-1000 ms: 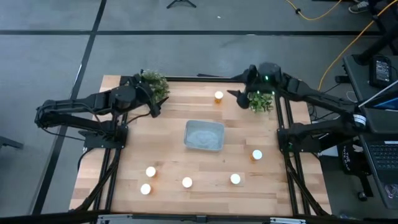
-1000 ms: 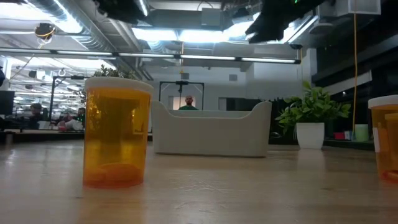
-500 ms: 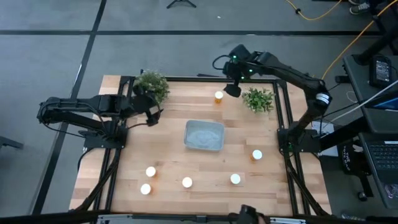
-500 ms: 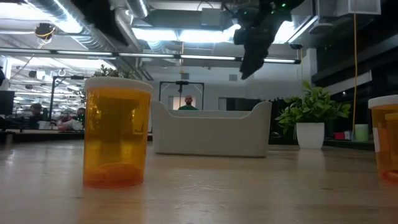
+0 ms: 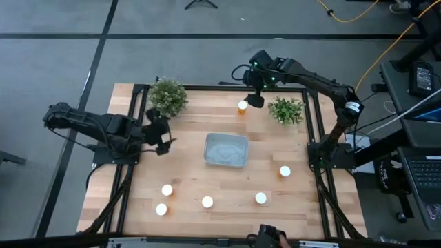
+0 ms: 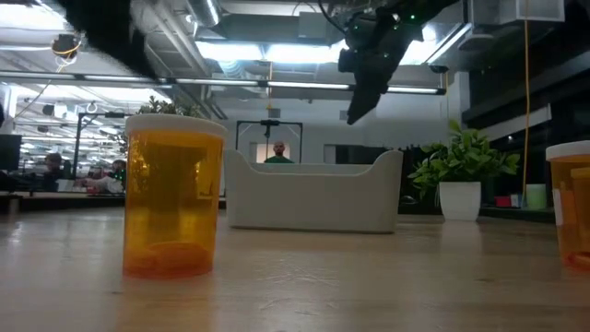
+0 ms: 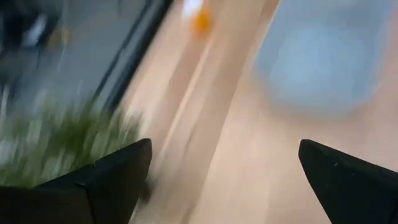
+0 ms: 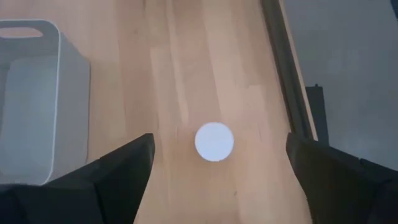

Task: Pick and place pill bottles into a basket
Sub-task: Put the orange pill bottle into the grey bin

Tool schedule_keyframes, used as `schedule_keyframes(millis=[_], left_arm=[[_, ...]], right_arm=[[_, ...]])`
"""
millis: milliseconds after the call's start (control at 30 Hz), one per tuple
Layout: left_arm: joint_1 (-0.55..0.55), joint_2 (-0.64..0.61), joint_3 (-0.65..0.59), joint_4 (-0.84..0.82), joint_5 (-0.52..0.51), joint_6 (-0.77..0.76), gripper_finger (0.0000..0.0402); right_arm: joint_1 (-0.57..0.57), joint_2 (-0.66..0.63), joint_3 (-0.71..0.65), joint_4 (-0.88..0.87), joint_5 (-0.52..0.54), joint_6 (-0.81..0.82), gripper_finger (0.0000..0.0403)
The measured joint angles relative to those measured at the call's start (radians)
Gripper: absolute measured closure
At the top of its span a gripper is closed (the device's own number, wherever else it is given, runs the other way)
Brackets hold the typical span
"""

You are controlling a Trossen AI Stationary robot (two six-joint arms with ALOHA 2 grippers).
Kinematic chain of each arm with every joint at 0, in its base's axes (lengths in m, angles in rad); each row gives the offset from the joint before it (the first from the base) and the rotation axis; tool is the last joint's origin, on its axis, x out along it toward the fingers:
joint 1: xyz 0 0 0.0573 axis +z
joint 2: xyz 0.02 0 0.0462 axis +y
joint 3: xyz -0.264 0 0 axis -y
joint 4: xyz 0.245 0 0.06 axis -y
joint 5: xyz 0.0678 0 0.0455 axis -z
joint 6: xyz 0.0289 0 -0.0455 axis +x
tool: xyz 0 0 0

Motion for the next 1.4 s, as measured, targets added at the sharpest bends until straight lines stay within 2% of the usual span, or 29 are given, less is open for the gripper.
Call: schedule_keyframes(millis=[133,233,333,467,600,833,900,1000,1333,1400], left_arm=[[-0.103,-0.036,-0.016,0.359,-0.17,0.097,0.0002],[-0.155,-0.131,-0.135,0.515,-0.247,0.098,0.0002],[-0.189,-0.253,-0.262,0.64,-0.227,0.032,0.0002],[-0.192,-0.406,-0.332,0.739,-0.112,0.11,0.0002],[-0.146,-0.549,-0.367,0.679,0.105,0.123,0.0002],[-0.047,-0.685,-0.372,0.336,0.279,-0.057,0.0002],[-0.026,-0.7,-0.373,0.251,0.286,-0.113,0.0002],[-0.006,-0.708,-0.373,0.242,0.278,-0.164,0.0002],[0.004,-0.709,-0.373,0.281,0.255,-0.116,0.0002],[0.004,-0.709,-0.373,0.281,0.255,-0.122,0.0002]], right_arm=[[0.002,0.0,0.0,0.032,0.0,0.0,0.0039],[0.012,0.0,0.0,0.063,0.0,-0.004,0.0039],[0.03,0.0,0.0,0.08,0.0,-0.018,0.0039],[0.055,0.0,0.0,0.08,-0.001,-0.024,0.0039],[0.068,0.0,0.0,0.079,0.0,-0.024,0.0039],[0.088,0.0,0.0,0.061,0.0,-0.022,0.0039],[0.093,0.0,0.0,0.06,0.0,-0.022,0.0039],[0.094,0.0,0.0,0.056,0.0,-0.022,0.0039],[0.075,0.012,0.0,0.039,0.001,-0.073,0.0039],[0.072,0.032,-0.001,0.029,0.028,-0.073,0.0039]])
